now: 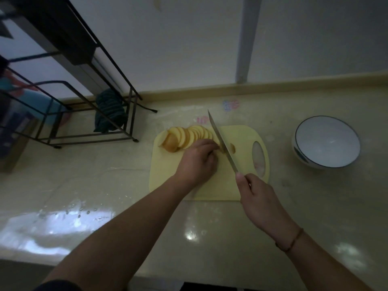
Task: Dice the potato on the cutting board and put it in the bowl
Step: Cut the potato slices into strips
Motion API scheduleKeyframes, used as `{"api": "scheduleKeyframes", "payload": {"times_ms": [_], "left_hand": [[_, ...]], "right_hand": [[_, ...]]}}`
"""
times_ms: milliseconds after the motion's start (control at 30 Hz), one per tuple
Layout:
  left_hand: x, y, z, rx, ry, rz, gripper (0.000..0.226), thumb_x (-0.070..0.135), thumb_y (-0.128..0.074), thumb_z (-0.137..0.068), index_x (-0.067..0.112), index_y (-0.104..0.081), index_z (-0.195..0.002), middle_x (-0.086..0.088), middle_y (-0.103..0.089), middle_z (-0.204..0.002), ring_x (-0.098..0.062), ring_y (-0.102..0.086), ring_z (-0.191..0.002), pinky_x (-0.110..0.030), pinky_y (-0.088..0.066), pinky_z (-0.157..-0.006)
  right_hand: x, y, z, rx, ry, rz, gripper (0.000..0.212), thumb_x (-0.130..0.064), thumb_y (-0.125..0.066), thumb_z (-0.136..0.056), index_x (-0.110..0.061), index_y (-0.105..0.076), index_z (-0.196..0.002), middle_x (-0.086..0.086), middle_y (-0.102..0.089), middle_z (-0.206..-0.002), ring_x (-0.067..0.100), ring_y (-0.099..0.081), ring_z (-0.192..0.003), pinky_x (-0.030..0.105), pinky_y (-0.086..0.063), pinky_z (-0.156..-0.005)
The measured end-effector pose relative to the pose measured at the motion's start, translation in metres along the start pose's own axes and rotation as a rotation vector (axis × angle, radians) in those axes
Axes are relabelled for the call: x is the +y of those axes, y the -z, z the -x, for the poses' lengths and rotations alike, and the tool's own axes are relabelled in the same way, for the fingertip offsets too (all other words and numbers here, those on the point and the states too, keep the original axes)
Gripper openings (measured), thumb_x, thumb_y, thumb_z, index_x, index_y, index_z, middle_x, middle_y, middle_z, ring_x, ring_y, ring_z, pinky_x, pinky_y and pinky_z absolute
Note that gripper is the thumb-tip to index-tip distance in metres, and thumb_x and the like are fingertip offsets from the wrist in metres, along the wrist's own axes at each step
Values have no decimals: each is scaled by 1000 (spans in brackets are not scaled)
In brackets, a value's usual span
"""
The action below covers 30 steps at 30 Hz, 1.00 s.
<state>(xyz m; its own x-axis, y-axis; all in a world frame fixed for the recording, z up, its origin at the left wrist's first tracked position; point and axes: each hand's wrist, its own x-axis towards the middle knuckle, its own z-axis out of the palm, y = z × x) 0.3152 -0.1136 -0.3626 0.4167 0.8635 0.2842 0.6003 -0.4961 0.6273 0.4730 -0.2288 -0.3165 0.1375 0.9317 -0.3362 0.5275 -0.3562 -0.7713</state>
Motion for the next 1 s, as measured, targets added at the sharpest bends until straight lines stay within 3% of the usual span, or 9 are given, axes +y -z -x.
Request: {"api": "scheduleKeyframes", "payload": {"times_ms": [100,167,233,400,467,600,767,867,1000], "left_hand": [[7,15,6,283,-98,87,23,-2,-52,-81,4,-67,-98,-12,-61,-102,-23,-58,-97,-29,-48,-86],[14,27,5,283,-289,29,18,1,-57,-81,9,-63,-96,-9,-59,-100,-26,-54,-96,-32,-43,-88],[19,36,0,130,-411,-126,14,19,-61,-85,13,-68,-96,-5,-63,-103,-30,-53,-103,-40,-38,-93],[31,43,-20,-262,-346,-478,55,61,-35,-95,23,-75,-93,10,-66,-100,-23,-50,-114,-49,-25,-99],[35,41,-26,-373,-312,-562,67,69,-24,-94,26,-76,-94,13,-66,-97,-20,-48,-113,-49,-23,-100],[42,36,-37,-520,-319,-692,85,76,-9,-89,27,-77,-102,11,-65,-99,-21,-45,-112,-52,-23,-99],[50,36,-46,-637,-319,-742,96,79,1,-83,26,-73,-115,13,-65,-115,-21,-40,-124,-53,-20,-104],[42,46,-47,-410,-311,-486,75,70,-19,-92,24,-65,-128,7,-61,-133,-23,-39,-129,-47,-20,-102],[19,59,-36,344,-197,-113,29,24,-51,-98,4,-70,-107,-10,-66,-108,-22,-54,-107,-47,-42,-92]], "right_hand": [[0,2,5,20,40,37,39,-48,-35,-99,-19,-48,-76,-4,-51,-60,6,-48,-52,19,-35,-47],[1,1,7,26,61,100,42,-53,-32,-96,-18,-51,-83,-3,-54,-63,8,-52,-55,21,-33,-45],[3,-2,11,49,95,170,50,-62,-23,-90,-19,-49,-87,-2,-55,-65,13,-53,-56,22,-27,-45],[0,-5,16,73,106,317,44,-58,-24,-94,-22,-47,-98,-4,-53,-68,20,-54,-61,32,-32,-49],[-3,-5,17,75,98,359,37,-55,-26,-97,-22,-43,-98,-6,-46,-66,23,-58,-66,33,-30,-51],[-8,-7,16,116,101,418,43,-55,-24,-98,-20,-47,-107,3,-63,-81,27,-65,-77,33,-33,-55],[-8,-8,13,137,96,472,46,-55,-22,-98,-18,-45,-112,7,-67,-89,29,-65,-82,34,-33,-57],[-7,-6,16,130,93,403,46,-58,-20,-96,-20,-46,-102,6,-64,-82,27,-63,-74,34,-37,-55],[-5,9,22,103,72,107,49,-63,-23,-90,-22,-50,-84,-1,-58,-66,13,-56,-60,30,-41,-52]]}}
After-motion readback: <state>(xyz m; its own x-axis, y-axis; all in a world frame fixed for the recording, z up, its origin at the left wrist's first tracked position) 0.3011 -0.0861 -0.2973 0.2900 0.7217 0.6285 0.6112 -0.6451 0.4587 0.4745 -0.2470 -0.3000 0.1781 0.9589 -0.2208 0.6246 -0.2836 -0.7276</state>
